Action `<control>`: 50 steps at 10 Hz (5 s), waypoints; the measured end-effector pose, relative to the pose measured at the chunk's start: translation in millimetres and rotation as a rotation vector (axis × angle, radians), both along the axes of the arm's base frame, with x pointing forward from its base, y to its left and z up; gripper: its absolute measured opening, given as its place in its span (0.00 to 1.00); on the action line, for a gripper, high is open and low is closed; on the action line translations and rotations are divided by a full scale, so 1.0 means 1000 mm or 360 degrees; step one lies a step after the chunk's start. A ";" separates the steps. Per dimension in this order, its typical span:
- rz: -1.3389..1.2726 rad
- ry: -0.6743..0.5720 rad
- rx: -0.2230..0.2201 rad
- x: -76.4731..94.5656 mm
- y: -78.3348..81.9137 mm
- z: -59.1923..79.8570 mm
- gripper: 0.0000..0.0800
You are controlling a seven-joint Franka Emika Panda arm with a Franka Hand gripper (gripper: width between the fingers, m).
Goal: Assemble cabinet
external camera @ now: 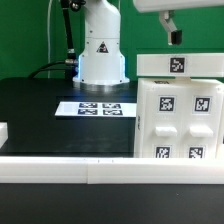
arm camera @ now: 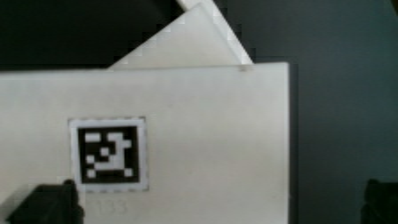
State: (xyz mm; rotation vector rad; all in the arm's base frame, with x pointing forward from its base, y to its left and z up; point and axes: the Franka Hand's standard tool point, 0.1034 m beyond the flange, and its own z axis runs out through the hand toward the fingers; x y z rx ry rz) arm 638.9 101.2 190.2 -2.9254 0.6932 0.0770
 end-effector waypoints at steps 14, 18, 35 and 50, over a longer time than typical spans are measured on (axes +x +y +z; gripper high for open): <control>0.2563 -0.0213 -0.0116 -0.018 -0.007 -0.022 1.00; 0.2505 -0.0198 -0.0118 -0.022 -0.009 -0.035 1.00; 0.0316 -0.0122 -0.0208 -0.014 -0.014 -0.036 0.71; -0.2234 0.0110 0.0033 -0.019 0.001 -0.043 0.71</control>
Offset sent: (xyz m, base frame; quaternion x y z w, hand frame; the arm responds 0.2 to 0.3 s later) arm 0.0058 0.0101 -0.0064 0.0663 -0.0328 -0.4385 0.8957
